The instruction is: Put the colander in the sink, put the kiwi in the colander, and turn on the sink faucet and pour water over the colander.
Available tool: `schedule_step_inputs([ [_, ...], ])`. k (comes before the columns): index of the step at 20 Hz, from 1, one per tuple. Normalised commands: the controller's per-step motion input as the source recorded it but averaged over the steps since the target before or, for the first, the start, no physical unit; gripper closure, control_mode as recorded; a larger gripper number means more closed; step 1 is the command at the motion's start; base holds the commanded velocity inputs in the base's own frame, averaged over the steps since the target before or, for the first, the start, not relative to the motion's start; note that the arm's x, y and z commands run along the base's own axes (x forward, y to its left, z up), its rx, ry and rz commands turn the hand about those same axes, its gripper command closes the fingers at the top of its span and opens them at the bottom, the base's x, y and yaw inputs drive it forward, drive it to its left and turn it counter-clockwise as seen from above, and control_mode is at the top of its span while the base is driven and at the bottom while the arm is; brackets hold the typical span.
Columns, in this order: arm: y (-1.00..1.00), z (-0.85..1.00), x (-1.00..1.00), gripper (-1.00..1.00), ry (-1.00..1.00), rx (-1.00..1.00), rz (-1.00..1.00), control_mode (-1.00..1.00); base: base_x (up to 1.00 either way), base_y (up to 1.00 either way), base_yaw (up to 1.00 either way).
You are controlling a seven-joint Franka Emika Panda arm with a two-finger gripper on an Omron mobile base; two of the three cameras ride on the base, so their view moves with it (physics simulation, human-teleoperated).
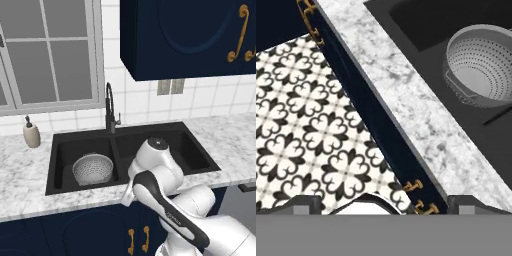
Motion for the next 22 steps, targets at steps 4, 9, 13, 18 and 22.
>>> schedule_step_inputs([
  [4, -0.5, 0.06, -0.16, -1.0, 0.0, 0.0, -0.13, -1.0, 0.0, 0.0, 0.0],
  [9, -0.52, 0.07, -0.03, -1.0, 0.0, 0.0, -0.15, -1.0, 0.0, 0.0, 0.0],
  [13, -0.52, 0.29, 0.02, -1.0, 0.0, 0.0, -0.19, -1.0, 0.0, 0.0, 0.0],
  [18, -0.67, 0.23, 0.03, -1.0, 0.0, 0.0, -0.25, -1.0, 0.0, 0.0, 0.0],
  [22, -0.78, 0.18, 0.0, -1.0, 0.0, 0.0, -0.29, -1.0, 0.0, 0.0, 0.0],
])
